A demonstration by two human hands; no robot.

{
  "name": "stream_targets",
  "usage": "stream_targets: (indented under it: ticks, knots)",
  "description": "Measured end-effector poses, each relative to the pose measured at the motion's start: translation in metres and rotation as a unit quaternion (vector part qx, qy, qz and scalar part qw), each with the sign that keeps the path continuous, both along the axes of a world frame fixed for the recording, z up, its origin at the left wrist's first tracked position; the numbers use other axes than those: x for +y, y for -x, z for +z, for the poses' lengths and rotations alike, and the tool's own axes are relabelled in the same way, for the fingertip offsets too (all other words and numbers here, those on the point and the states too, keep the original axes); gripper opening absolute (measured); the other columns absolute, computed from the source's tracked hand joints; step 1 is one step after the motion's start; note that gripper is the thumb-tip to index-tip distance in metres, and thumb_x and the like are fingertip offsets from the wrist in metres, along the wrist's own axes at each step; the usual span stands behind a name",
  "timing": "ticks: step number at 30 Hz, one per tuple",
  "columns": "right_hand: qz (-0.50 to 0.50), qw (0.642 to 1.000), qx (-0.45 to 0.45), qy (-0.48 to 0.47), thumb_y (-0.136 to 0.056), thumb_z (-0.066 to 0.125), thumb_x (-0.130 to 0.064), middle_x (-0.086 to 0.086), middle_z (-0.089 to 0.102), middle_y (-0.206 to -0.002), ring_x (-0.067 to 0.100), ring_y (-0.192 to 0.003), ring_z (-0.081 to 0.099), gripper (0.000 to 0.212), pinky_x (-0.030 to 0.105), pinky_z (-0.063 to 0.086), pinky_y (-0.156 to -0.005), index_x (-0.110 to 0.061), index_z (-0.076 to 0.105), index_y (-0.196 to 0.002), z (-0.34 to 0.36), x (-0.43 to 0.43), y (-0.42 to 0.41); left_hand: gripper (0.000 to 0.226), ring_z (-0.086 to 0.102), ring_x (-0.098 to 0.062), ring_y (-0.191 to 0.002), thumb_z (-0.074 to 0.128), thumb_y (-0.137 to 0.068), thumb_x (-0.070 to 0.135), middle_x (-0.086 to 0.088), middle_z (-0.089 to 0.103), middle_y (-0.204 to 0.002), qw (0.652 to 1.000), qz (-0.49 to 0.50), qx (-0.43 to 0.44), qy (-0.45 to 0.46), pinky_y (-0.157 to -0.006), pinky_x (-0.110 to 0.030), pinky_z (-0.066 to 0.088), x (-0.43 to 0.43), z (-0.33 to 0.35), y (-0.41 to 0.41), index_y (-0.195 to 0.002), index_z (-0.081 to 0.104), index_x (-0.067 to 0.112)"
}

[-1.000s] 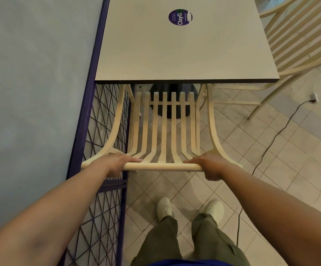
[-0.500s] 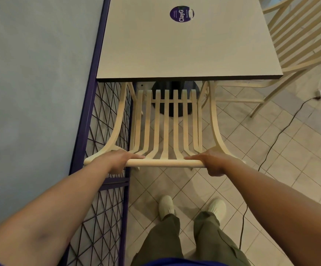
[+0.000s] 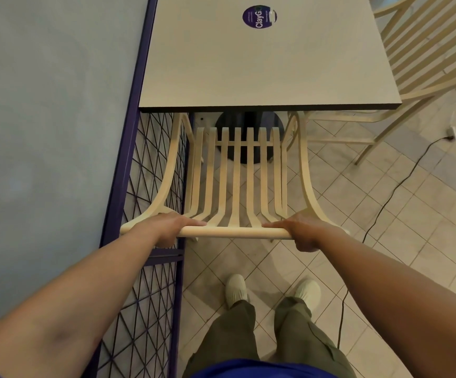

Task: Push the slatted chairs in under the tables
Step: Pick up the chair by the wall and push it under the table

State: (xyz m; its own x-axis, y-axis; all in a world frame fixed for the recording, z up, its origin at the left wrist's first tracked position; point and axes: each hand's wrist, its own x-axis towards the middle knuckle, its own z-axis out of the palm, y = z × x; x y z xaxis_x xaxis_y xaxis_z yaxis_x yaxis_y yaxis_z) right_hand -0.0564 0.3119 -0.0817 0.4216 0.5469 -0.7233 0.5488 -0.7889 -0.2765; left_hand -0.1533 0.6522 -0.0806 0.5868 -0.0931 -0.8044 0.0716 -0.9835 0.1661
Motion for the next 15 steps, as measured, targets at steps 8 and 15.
stream_targets:
  ticks: [8, 15]
  knots:
    - [0.008, 1.000, 0.002, -0.008, -0.088, 0.064, 0.000, 0.000, 0.057, -0.121, 0.019, -0.102, 0.058, 0.090, 0.036, 0.050, -0.095, -0.048, 0.024, -0.153, 0.000, 0.000, -0.001, 0.105, 0.052, -0.007, -0.082, 0.060, -0.084, -0.010, 0.007, 0.052, -0.111, 1.000, 0.000, -0.004, 0.004, -0.070, -0.027, 0.045, -0.002, 0.003, -0.003, -0.147, 0.022, 0.066]
    - [0.002, 1.000, -0.005, -0.003, -0.088, 0.063, 0.001, 0.000, 0.057, -0.122, 0.018, -0.103, 0.057, 0.091, 0.034, 0.049, -0.093, -0.049, 0.024, -0.153, 0.002, 0.005, -0.017, 0.105, 0.059, -0.015, -0.090, 0.062, -0.083, -0.008, 0.003, 0.056, -0.120, 1.000, 0.000, -0.022, 0.002, -0.081, -0.037, 0.056, 0.003, 0.000, -0.016, -0.146, 0.023, 0.066]
